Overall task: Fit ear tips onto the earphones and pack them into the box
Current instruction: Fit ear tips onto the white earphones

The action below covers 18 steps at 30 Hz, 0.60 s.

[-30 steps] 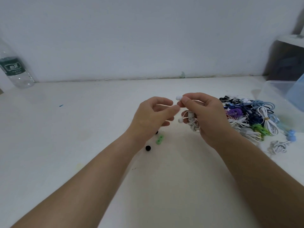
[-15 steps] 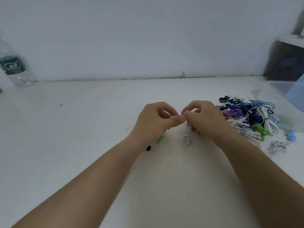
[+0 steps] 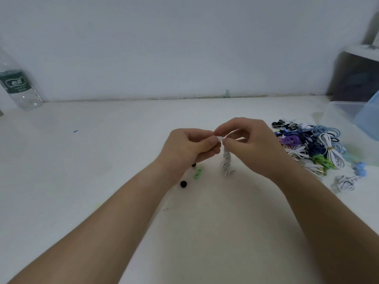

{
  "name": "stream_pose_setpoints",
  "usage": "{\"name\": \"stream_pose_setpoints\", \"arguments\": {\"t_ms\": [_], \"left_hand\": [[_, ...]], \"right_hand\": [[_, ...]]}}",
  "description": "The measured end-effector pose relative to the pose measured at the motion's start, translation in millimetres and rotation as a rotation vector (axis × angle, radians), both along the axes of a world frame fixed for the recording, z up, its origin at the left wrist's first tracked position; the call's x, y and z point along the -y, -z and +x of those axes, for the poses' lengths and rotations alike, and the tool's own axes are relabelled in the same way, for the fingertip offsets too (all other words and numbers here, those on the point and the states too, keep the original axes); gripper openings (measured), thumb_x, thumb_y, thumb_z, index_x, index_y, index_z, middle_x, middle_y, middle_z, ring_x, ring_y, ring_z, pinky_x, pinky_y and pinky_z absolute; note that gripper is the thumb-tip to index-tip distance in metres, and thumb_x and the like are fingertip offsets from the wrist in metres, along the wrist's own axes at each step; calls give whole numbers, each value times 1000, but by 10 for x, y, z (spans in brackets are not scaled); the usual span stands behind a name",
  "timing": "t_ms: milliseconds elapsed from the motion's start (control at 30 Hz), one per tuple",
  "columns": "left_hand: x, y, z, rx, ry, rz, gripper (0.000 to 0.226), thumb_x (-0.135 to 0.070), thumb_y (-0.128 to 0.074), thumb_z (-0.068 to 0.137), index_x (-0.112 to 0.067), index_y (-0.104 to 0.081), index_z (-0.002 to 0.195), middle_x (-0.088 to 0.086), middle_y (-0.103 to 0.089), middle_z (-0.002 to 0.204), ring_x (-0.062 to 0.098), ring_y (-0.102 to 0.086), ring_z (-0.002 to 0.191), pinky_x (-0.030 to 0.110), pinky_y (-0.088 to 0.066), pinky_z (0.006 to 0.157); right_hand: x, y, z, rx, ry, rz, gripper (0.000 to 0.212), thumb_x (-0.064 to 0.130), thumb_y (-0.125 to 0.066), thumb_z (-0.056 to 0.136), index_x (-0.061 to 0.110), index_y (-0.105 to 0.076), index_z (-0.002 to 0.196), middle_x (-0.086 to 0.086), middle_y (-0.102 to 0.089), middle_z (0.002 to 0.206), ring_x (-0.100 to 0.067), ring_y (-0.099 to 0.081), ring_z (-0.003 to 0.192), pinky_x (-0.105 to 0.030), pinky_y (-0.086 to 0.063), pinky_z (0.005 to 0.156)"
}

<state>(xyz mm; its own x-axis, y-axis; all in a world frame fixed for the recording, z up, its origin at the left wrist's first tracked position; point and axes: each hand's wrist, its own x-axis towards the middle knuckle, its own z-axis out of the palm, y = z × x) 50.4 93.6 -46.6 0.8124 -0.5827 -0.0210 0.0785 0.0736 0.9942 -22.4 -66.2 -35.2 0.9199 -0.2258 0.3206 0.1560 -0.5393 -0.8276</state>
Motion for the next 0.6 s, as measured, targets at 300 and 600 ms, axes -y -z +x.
{"name": "stream_pose_setpoints", "arguments": {"t_ms": [300, 600], "left_hand": [[-116, -100, 124, 312, -134, 236, 5, -14, -70, 93, -14, -74, 96, 0, -78, 85, 8, -71, 72, 19, -56, 65], [-173, -59, 189, 803, 94, 818, 19, -20, -73, 87, -39, -77, 84, -20, -68, 78, -8, -56, 67, 8, -38, 58]], "right_hand": [[78, 84, 56, 45, 67, -41, 13, 10, -74, 89, 23, -75, 92, 7, -72, 79, -4, -66, 67, -11, -46, 63], [85, 130, 77, -17, 71, -79, 11, 14, -73, 90, 24, -77, 93, 10, -71, 78, 1, -64, 65, -9, -46, 61]]}}
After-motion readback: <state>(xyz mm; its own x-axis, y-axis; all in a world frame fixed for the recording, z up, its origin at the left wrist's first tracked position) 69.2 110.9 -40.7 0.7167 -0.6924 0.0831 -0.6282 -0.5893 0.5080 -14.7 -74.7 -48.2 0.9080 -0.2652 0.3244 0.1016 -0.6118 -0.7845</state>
